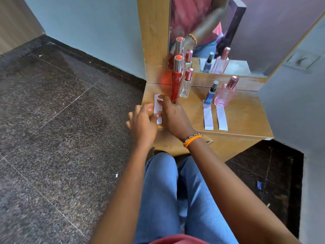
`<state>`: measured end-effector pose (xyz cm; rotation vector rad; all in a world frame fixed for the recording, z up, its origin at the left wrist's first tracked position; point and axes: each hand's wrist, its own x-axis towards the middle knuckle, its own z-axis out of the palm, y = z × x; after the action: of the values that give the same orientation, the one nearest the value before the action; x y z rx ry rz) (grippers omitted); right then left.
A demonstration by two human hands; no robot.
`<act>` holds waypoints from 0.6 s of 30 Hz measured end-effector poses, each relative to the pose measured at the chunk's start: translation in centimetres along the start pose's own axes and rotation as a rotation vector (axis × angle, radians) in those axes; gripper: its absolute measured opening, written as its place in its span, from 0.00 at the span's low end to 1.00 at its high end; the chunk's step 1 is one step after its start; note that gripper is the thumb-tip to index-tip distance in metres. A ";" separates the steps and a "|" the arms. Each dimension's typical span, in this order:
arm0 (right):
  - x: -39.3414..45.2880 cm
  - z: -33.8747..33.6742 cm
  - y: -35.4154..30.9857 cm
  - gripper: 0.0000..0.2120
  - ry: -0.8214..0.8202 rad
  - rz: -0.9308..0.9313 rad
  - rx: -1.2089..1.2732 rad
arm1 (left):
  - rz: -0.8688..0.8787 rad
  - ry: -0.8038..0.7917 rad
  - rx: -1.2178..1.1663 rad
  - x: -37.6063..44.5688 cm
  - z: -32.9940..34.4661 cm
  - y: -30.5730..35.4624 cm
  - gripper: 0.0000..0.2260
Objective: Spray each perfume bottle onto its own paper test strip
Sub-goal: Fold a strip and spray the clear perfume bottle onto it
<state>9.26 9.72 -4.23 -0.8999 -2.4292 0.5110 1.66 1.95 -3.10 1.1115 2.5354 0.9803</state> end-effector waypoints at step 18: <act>-0.9 0.0 -3.6 0.12 0.220 0.454 0.315 | 0.024 -0.050 0.001 0.0 -0.4 -0.2 0.14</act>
<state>8.06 6.59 -2.77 -1.2917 -1.8773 0.8770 1.42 1.67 -2.93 1.1542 2.4896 0.9446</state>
